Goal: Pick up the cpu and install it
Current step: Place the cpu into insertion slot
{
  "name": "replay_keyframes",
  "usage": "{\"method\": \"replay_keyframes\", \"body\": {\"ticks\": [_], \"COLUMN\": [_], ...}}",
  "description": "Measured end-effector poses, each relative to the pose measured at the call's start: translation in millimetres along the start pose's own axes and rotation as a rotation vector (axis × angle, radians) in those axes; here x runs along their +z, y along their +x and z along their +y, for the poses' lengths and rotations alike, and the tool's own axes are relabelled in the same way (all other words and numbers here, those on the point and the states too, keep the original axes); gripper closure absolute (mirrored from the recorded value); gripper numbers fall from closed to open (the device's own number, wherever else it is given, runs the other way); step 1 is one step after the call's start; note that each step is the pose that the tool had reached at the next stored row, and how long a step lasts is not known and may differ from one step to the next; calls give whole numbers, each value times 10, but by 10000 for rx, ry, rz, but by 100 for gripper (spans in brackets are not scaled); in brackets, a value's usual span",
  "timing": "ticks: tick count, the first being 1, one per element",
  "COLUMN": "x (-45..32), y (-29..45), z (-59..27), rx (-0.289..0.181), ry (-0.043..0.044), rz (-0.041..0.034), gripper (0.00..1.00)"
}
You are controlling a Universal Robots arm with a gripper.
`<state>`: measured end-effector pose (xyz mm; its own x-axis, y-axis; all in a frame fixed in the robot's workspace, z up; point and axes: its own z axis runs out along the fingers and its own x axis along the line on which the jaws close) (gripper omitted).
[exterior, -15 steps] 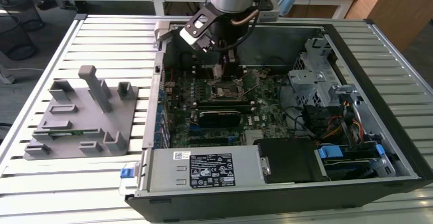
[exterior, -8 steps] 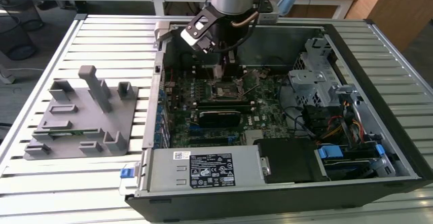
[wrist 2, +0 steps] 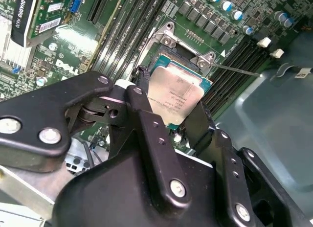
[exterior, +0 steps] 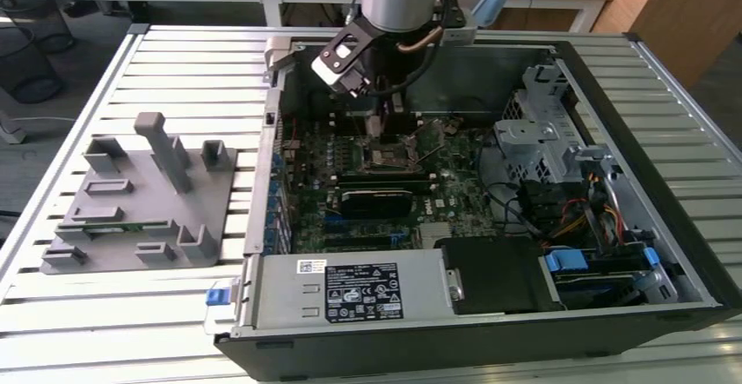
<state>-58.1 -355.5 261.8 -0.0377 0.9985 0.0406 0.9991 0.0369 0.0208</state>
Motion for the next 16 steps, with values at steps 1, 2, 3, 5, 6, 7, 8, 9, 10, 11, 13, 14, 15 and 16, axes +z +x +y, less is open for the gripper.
{"method": "replay_keyframes", "body": {"ticks": [1, 2, 3, 5, 6, 7, 8, 9, 10, 11, 13, 14, 15, 16], "x": [13, 27, 40, 66, 77, 85, 95, 106, 115, 126, 148, 156, 162, 166], "y": [0, 0, 1, 3, 5, 9, 10, 9, 9, 8, 9, 9, 9, 10], "z": [3, 6, 13, 34, 46, 55, 57, 57, 57, 59, 64, 67, 70, 71], "rx": [0, -1, -1, -3, -3, -4, -4, -2, -1, -3, -3, -4, -3, -3], "ry": [0, 0, 0, 0, 0, 0, 0, 0, 0, -1, -1, 0, 0, 0], "rz": [-1, -1, -1, -1, -1, -1, -1, -1, 0, 0, 0, -1, -1, -1], "gripper": [46, 46, 46, 46, 46, 46, 46, 46, 46, 46, 46, 46, 46, 46]}}
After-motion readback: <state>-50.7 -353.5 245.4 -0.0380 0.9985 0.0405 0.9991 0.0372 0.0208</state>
